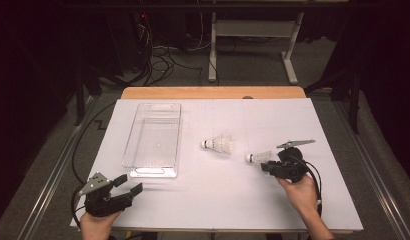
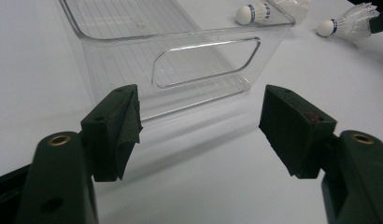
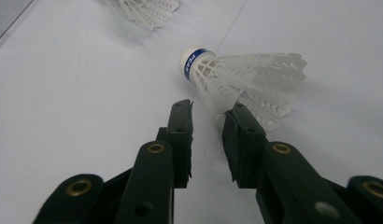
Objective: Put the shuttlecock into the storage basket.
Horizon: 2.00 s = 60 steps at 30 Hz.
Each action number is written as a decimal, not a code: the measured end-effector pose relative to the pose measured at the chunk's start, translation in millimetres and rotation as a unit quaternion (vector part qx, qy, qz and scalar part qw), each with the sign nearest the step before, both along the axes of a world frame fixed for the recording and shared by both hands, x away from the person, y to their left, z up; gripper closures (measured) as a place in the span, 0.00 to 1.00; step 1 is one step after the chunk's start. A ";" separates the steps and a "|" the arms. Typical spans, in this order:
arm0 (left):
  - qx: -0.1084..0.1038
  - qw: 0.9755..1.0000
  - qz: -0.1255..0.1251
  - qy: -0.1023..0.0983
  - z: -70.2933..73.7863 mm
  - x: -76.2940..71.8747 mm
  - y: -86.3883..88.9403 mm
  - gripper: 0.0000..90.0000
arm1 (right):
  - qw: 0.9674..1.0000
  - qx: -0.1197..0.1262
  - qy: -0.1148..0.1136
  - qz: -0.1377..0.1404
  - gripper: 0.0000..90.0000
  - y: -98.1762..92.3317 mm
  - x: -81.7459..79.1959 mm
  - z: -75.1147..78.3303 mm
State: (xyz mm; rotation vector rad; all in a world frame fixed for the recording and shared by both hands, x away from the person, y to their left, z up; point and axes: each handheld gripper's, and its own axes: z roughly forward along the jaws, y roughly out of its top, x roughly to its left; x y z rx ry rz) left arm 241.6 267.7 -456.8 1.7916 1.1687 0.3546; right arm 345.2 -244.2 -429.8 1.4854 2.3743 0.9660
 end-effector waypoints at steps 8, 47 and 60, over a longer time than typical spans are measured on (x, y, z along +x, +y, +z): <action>0.001 1.000 0.001 -0.001 0.2 -0.4 0.4 0.33 | 1.000 -0.001 0.001 0.008 0.90 4.9 3.6 -0.3; 0.001 1.000 0.002 -0.001 0.2 -1.4 1.4 0.34 | 0.999 0.006 -0.012 0.046 1.00 16.5 13.1 12.4; 0.003 1.000 0.001 0.000 0.2 -1.2 1.1 0.34 | 0.999 0.011 -0.010 0.050 1.00 22.3 21.8 13.4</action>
